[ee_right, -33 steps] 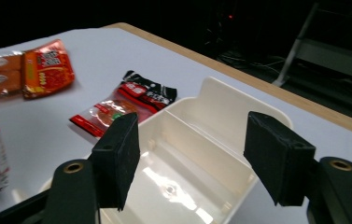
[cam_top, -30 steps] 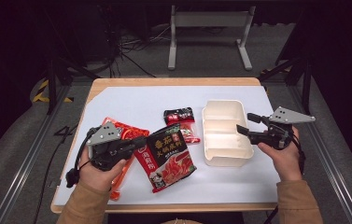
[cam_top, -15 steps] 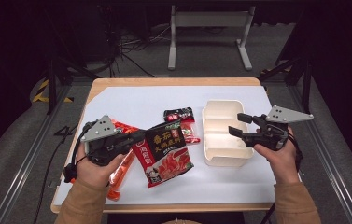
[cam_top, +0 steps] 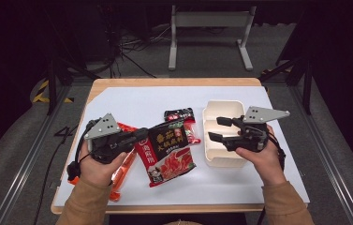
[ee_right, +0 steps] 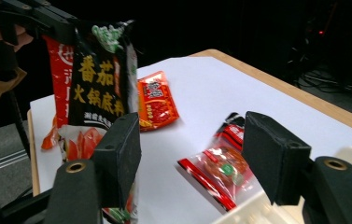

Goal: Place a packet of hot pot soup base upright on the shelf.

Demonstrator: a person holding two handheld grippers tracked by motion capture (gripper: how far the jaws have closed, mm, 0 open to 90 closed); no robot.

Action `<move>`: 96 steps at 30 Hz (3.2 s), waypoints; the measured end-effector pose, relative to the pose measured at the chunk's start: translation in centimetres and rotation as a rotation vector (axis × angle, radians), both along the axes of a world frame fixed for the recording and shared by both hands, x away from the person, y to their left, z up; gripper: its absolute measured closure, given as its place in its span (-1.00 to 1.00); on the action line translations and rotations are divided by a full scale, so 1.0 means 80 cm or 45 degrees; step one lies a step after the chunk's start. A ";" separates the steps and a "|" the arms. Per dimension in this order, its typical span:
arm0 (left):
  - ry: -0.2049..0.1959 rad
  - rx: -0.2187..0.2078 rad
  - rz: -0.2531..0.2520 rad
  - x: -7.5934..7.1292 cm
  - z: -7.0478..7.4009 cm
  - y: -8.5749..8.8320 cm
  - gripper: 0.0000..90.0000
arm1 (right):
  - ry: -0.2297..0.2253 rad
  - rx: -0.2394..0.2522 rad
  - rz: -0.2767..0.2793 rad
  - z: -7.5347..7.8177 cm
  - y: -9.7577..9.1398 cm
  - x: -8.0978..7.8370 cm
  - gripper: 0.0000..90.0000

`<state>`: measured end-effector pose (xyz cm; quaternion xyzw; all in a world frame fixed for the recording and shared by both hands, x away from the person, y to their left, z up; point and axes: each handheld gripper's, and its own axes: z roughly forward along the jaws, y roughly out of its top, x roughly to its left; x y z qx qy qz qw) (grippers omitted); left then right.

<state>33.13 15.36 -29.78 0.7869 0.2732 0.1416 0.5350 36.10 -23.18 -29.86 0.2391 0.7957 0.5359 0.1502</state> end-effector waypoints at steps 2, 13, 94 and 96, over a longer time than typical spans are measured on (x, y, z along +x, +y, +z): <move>0.002 0.000 -0.002 0.000 0.000 0.001 0.94 | -0.001 -0.016 0.026 0.004 0.012 0.002 -0.19; 0.012 -0.008 -0.003 0.003 -0.003 0.004 0.94 | 0.003 -0.066 0.144 0.020 0.067 0.012 -0.22; -0.006 -0.183 -0.042 0.013 -0.010 0.030 0.12 | 0.106 -0.277 0.324 0.049 0.114 0.039 0.75; -0.012 -0.171 -0.040 0.014 -0.011 0.031 0.12 | 0.094 -0.276 0.320 0.054 0.112 0.040 0.75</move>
